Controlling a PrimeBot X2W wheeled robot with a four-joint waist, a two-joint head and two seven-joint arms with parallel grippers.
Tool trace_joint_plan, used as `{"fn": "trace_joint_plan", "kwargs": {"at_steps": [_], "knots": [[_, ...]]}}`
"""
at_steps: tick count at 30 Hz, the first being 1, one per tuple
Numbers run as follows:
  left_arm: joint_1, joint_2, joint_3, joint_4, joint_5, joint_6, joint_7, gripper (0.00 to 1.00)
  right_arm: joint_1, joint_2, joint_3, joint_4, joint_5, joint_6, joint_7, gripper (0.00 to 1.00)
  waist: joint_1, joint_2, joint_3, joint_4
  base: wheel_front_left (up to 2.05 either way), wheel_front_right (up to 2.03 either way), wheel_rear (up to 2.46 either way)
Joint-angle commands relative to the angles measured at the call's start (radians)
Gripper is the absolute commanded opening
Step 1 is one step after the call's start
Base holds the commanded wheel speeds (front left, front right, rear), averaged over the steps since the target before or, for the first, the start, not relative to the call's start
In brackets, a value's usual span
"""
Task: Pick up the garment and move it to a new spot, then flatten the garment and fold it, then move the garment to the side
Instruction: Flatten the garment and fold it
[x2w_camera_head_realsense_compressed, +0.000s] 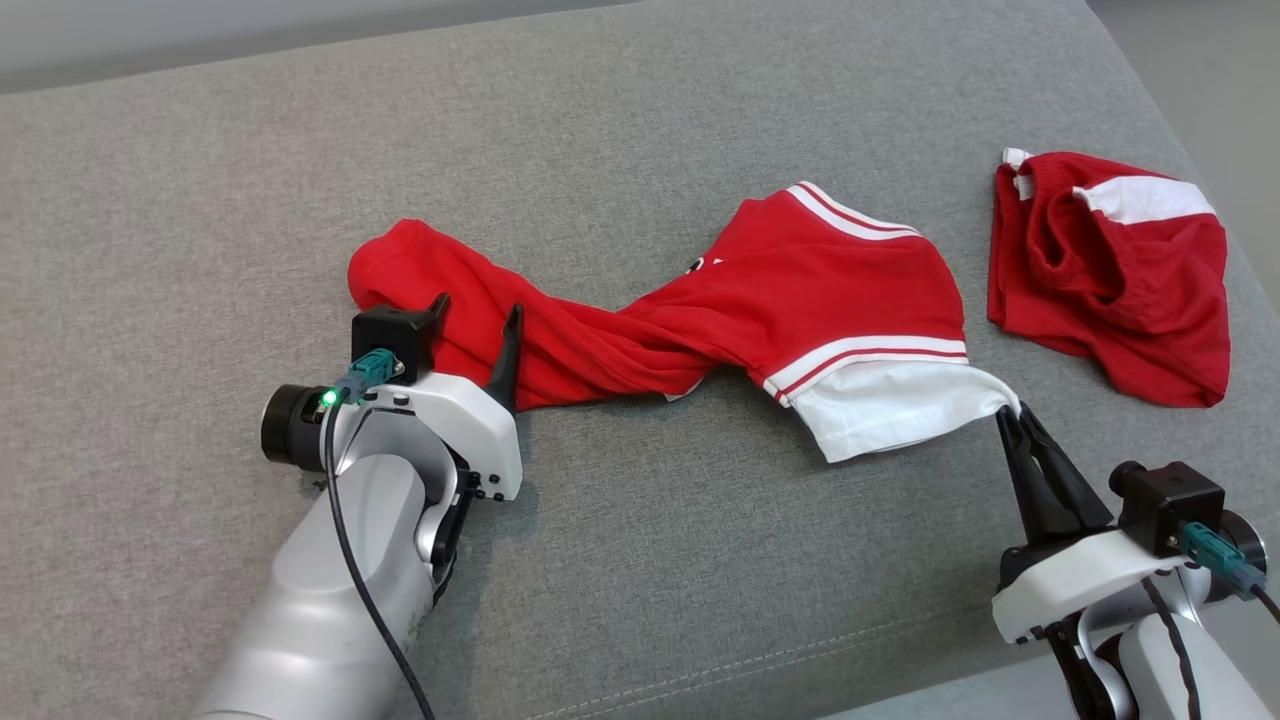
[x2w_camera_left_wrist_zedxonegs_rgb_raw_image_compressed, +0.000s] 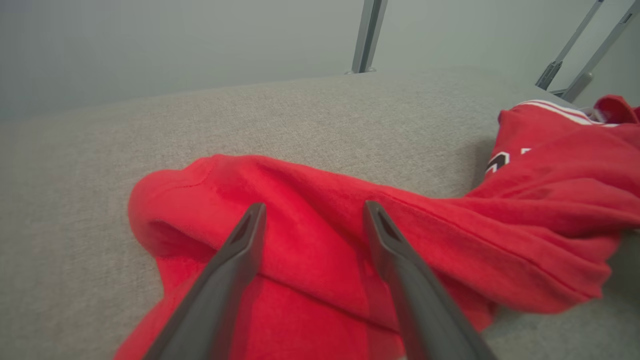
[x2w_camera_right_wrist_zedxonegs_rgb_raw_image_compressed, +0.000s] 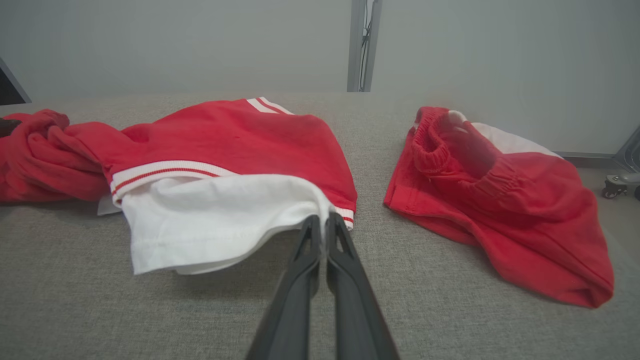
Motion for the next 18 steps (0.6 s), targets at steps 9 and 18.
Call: {"fn": "trace_joint_plan", "kwargs": {"at_steps": [9,18], "knots": [[-0.080,0.019,-0.049,-0.017,-0.204,0.001,-0.014,1.00,-0.034,0.004,0.039,-0.007,0.022,0.004,-0.006,0.00,0.0000,-0.0001,0.022,-0.010,0.00,0.00,0.00],[-0.097,0.019,-0.162,0.053,-0.269,0.026,0.012,0.29,-0.062,0.019,0.072,0.009,0.036,0.004,-0.006,0.00,0.0000,-0.0001,0.036,-0.021,0.00,0.00,0.00]]}}
